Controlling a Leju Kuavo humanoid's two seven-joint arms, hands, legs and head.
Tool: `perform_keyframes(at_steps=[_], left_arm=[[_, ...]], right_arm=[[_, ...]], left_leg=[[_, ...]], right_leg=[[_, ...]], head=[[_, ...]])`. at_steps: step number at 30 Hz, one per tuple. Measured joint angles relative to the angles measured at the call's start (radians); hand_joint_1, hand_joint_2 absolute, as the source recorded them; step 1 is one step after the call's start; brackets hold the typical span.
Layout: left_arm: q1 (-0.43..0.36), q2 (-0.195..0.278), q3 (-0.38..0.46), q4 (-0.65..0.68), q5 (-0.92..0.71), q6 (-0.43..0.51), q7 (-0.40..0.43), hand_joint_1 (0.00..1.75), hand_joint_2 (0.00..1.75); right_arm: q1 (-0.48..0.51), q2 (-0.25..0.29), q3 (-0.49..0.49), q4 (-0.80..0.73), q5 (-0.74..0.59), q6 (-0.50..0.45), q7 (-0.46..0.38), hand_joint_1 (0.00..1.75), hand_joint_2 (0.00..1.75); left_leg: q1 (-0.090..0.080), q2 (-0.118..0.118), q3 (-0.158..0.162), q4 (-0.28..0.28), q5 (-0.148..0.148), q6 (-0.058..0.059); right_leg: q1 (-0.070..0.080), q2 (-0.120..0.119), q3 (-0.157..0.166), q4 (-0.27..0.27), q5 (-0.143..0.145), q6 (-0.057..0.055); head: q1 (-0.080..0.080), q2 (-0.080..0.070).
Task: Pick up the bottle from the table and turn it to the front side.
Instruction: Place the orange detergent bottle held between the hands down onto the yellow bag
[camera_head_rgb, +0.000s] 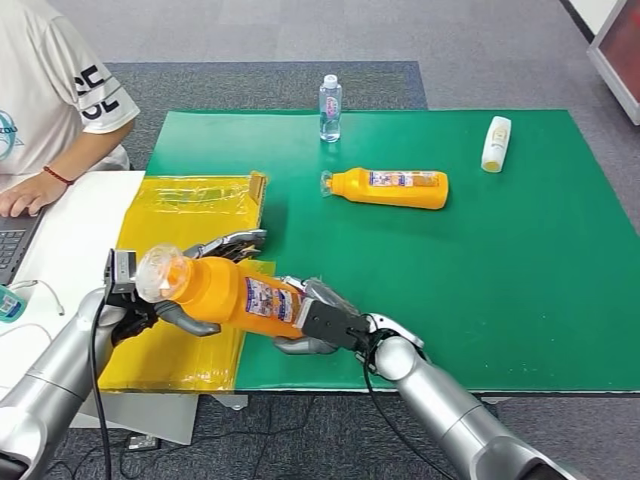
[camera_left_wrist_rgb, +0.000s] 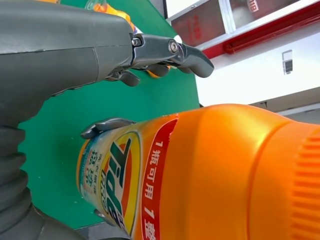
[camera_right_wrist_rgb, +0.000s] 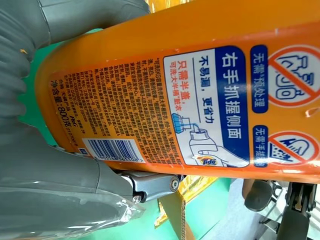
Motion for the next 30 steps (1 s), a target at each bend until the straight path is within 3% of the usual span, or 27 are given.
perform_keyframes(at_steps=[9, 21, 30], left_arm=[[0.006, -0.001, -0.003, 0.008, 0.000, 0.000, 0.000, 0.00, 1.75], [0.040, 0.000, -0.001, 0.012, 0.000, 0.025, 0.000, 0.00, 1.75], [0.067, 0.007, 0.003, 0.012, -0.001, 0.033, 0.000, 0.00, 1.75]], right_arm=[[-0.001, 0.012, 0.006, 0.008, 0.023, -0.047, 0.031, 1.75, 1.75], [0.005, 0.041, 0.029, 0.003, 0.160, -0.203, 0.107, 1.75, 1.75], [0.023, 0.048, 0.037, -0.020, 0.217, -0.235, 0.136, 1.75, 1.75]], left_leg=[[0.000, 0.000, 0.000, 0.000, 0.000, 0.000], [0.000, 0.000, 0.000, 0.000, 0.000, 0.000], [0.000, 0.000, 0.001, 0.000, 0.000, 0.000]], right_leg=[[0.000, 0.000, 0.000, 0.000, 0.000, 0.000], [0.000, 0.000, 0.000, 0.000, 0.000, 0.000], [0.000, 0.000, 0.000, 0.000, -0.001, -0.001]], head=[[0.000, 0.000], [0.000, 0.000], [0.000, 0.000]])
